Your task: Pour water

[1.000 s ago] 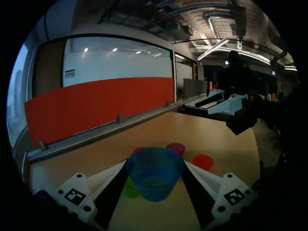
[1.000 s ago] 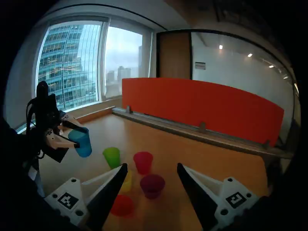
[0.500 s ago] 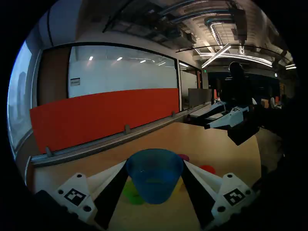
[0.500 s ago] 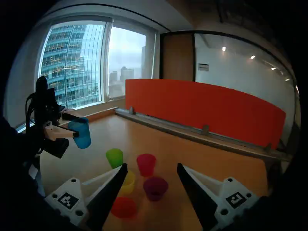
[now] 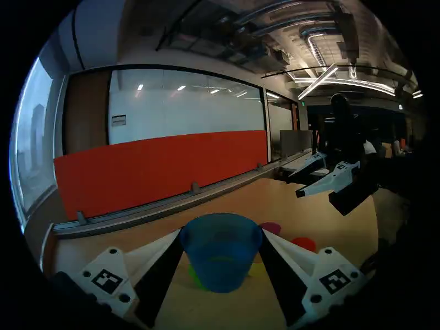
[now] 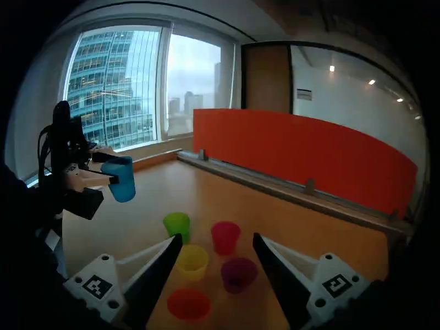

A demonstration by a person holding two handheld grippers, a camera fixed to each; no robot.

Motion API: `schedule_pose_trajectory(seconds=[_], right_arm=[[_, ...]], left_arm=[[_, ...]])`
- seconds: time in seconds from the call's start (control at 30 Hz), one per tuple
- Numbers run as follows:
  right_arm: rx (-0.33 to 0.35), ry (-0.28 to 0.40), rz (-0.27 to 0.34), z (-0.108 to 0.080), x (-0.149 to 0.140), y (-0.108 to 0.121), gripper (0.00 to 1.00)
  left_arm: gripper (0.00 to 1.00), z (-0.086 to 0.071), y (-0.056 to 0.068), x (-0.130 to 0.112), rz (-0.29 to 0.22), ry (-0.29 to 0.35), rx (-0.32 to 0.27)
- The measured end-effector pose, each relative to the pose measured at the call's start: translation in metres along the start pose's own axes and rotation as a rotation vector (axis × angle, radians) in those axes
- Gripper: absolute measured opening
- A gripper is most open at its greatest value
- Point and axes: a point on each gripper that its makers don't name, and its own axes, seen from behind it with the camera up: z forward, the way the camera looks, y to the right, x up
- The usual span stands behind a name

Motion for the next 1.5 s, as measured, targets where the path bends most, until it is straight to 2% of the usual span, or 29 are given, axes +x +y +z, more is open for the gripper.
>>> schedule_pose_trajectory(seconds=[0.3,0.6,1.0,1.5], right_arm=[[0.038,-0.006,-0.009,0.015,0.003,-0.014,1.0],[0.076,-0.033,-0.032,0.029,0.002,-0.023,1.0],[0.144,-0.124,-0.092,0.056,-0.007,-0.036,1.0],[0.228,-0.258,-0.17,0.105,-0.023,-0.062,1.0]], left_arm=[[0.89,-0.01,-0.013,-0.002,-0.008,0.005,0.044],[0.89,-0.02,-0.032,-0.001,0.003,0.01,0.111],[0.89,-0.031,-0.046,-0.002,0.021,0.006,0.16],[0.88,-0.041,-0.066,-0.005,0.019,0.005,0.215]])
